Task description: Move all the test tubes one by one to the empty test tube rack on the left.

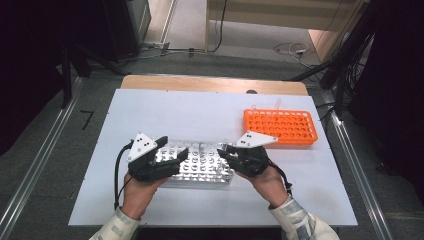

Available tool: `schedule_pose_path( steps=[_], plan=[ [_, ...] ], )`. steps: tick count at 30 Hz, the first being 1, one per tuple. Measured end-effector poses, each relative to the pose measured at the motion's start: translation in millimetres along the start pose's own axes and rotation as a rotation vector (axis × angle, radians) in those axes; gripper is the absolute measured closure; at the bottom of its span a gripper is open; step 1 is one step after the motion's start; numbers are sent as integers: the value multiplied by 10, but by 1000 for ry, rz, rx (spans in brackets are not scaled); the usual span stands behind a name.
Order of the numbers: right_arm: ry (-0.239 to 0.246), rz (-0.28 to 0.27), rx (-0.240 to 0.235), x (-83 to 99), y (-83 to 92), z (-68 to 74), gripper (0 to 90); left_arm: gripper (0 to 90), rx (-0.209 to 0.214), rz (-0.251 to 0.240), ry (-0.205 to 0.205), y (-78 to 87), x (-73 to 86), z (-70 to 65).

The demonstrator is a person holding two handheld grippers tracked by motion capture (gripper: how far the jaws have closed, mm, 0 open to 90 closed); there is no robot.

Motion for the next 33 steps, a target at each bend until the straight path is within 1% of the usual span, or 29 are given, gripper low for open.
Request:
schedule_pose_path(
  steps=[1, 2, 3, 4, 5, 6, 8, 10, 13, 15, 17, 18, 19, 21, 23, 24, 26, 27, 29, 33],
  plan=[
    [0, 0, 0, 0, 0, 0, 734, 246, 17, 0, -7, -1, -13, -36],
    [4, 4, -9, -1, -18, 37, 734, 256, 31, -1, -16, -2, -24, -73],
    [15, 10, -26, -6, -46, 109, 735, 268, 43, -2, -27, -1, -35, -109],
    [15, 10, -26, -6, -46, 109, 735, 268, 54, -4, -35, -3, -44, -145],
    [28, 14, -45, -15, -65, 174, 734, 286, 66, -7, -42, -5, -52, -177],
    [28, 14, -45, -15, -65, 174, 734, 286, 78, -6, -51, -9, -58, -205],
    [41, 15, -65, -33, -97, 256, 734, 316, 94, -5, -63, -18, -65, -257],
    [42, 17, -72, -39, -109, 279, 734, 330, 112, -3, -75, -30, -70, -301],
    [55, 13, -91, -61, -134, 334, 734, 398, 142, 6, -93, -47, -72, -350],
    [55, 14, -99, -75, -137, 373, 734, 459, 158, 11, -102, -60, -70, -369],
    [61, 12, -118, -87, -143, 409, 734, 521, 163, 17, -105, -71, -66, -380],
    [61, 12, -118, -87, -143, 409, 734, 521, 168, 20, -108, -77, -63, -383],
    [56, 15, -121, -90, -142, 424, 734, 557, 169, 25, -113, -83, -61, -385],
    [62, 14, -126, -94, -148, 442, 734, 574, 172, 29, -121, -95, -56, -391],
    [66, 12, -132, -99, -153, 463, 734, 626, 173, 33, -124, -106, -51, -394],
    [66, 12, -132, -99, -153, 463, 734, 626, 174, 34, -124, -113, -49, -395],
    [68, 13, -133, -100, -156, 476, 734, 667, 171, 37, -126, -123, -44, -389],
    [68, 13, -133, -100, -156, 476, 734, 667, 170, 38, -128, -123, -44, -385],
    [68, 14, -136, -98, -161, 483, 734, 715, 171, 39, -130, -125, -44, -379],
    [64, 17, -134, -97, -166, 481, 734, 738, 165, 40, -129, -133, -41, -371]
  ],
)
Point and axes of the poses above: each handheld gripper's, and its own axes: y roughly backward along the jaws, x roughly out of its underside, z roughly to its left, the point moved 2 cm from there along -y, roughly forward along the jaws, and after that the axes turned 8 degrees about x, right-handed, at the moved point
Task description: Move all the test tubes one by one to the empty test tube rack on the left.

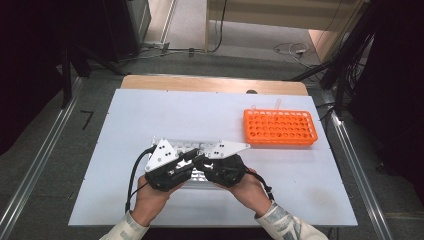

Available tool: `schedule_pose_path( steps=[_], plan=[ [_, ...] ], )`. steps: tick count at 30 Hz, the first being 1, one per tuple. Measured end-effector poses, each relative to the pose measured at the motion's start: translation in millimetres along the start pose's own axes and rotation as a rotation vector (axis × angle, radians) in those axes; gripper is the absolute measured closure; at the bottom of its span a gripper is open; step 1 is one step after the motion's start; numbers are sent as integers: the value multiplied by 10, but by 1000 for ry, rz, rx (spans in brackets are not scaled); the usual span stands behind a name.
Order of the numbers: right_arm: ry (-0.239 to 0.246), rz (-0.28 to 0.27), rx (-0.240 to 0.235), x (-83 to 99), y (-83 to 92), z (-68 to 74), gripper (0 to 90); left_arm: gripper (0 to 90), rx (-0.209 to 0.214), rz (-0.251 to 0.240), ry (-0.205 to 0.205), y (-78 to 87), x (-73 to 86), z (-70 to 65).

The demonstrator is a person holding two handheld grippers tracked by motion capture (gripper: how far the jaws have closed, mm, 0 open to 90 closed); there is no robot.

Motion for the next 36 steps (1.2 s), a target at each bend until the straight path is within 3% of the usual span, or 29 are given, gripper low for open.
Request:
schedule_pose_path(
  steps=[5, 7, 8, 9, 11, 12, 14, 22, 36],
  plan=[
    [-4, 0, -3, 3, 0, -9, 712, 758, -1, -1, 8, 6, -7, 25],
    [-2, -1, -14, 1, 5, 5, 619, 758, -8, -3, 6, 14, -14, 35],
    [9, -3, -22, -4, 3, 16, 500, 759, -10, -7, 7, 20, -20, 44],
    [12, -2, -26, -7, -2, 17, 445, 759, -14, -8, 7, 29, -25, 56],
    [8, 3, -33, -10, -3, 21, 401, 759, -25, -14, 10, 51, -37, 86],
    [11, 8, -34, -15, -6, 22, 310, 759, -32, -18, 15, 64, -44, 100],
    [11, 14, -36, -18, -9, 20, 246, 759, -47, -27, 17, 88, -57, 135],
    [-18, 33, -25, -12, -23, -9, 159, 759, -119, -51, 28, 199, -97, 296],
    [-27, 41, -15, -4, -27, -32, 143, 759, -279, -66, 44, 345, -80, 658]
  ],
)
Point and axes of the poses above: each handheld gripper's, and its own axes: y roughly backward along the jaws, x roughly out of its underside, z roughly to its left, the point moved 2 cm from there along -y, roughly forward along the jaws, and after that the axes turned 8 degrees about x, right-handed, at the moved point
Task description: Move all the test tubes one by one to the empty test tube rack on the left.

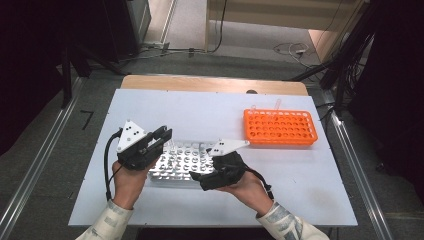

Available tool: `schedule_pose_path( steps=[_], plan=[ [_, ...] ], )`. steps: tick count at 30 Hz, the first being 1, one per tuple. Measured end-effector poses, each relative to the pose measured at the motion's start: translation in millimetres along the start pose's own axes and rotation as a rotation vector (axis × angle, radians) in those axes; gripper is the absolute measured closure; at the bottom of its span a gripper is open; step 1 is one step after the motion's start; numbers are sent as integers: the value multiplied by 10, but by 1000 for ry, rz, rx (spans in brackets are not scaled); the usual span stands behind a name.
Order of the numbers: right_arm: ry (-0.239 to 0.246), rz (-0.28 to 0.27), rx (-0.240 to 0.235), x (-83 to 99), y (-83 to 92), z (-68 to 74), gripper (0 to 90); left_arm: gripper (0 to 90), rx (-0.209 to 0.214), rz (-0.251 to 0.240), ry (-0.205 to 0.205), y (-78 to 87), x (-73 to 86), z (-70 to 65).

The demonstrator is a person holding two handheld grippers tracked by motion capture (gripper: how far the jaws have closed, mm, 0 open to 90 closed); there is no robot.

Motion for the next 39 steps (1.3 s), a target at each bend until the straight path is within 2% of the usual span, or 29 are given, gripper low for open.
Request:
schedule_pose_path(
  steps=[5, 12, 27, 39],
  plan=[
    [2, -3, 0, -2, 6, -6, 144, 758, -39, 4, -2, -25, 17, 83],
    [1, -6, 1, -1, 13, -4, 147, 759, -65, 10, -9, -55, 53, 145],
    [4, -14, 3, 1, 31, -10, 153, 759, -73, 20, -2, -103, 125, 178],
    [5, -19, 3, 0, 47, -20, 153, 759, -76, 1, -5, -90, 135, 159]
  ],
)
Point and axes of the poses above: each handheld gripper's, and its own axes: y roughly backward along the jaws, x roughly out of its underside, z roughly to its left, the point moved 2 cm from there along -y, roughly forward along the jaws, and after that the axes turned 8 degrees about x, right-handed, at the moved point
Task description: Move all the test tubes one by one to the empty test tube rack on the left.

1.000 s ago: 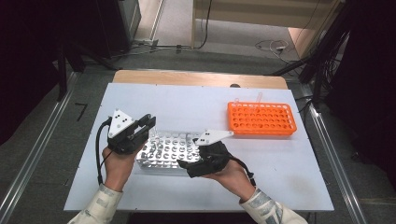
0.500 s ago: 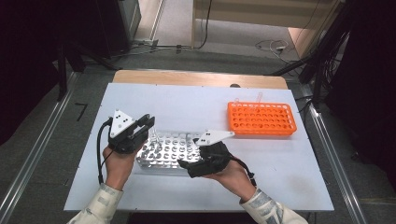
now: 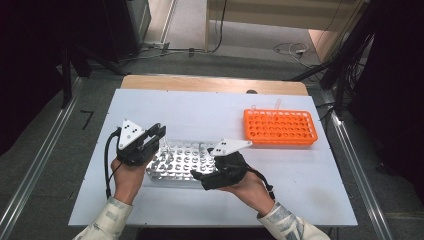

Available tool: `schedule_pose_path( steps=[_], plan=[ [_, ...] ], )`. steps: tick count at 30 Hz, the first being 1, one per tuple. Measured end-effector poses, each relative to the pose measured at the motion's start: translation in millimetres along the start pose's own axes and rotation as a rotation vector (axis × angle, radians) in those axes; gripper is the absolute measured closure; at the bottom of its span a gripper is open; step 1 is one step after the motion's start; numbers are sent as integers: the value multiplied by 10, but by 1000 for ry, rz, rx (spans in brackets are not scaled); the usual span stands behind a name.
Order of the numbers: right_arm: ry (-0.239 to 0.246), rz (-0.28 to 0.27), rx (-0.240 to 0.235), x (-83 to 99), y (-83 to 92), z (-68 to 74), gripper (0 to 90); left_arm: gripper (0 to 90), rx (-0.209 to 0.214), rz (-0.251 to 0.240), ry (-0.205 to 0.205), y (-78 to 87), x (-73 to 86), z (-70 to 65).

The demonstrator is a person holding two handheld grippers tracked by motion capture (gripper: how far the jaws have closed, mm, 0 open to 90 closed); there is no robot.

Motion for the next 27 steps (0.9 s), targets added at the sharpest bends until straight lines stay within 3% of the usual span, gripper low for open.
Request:
schedule_pose_path(
  steps=[7, 13, 21, 27],
  plan=[
    [-2, 0, 0, 0, 3, 10, 154, 759, -14, -8, -8, 4, -1, 8],
    [0, 1, -1, 1, 5, 11, 154, 759, -23, 13, -18, -32, 51, 3],
    [7, 0, 1, 6, 18, 5, 154, 756, -46, 79, -35, -95, 196, -22],
    [2, 5, 2, 11, 25, 6, 154, 747, -48, 130, -15, -119, 251, -32]
  ],
)
Point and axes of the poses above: each handheld gripper's, and its own axes: y roughly backward along the jaws, x roughly out of its underside, z roughly to its left, the point moved 2 cm from there along -y, roughly forward along the jaws, and after that the axes turned 8 degrees about x, right-handed, at the moved point
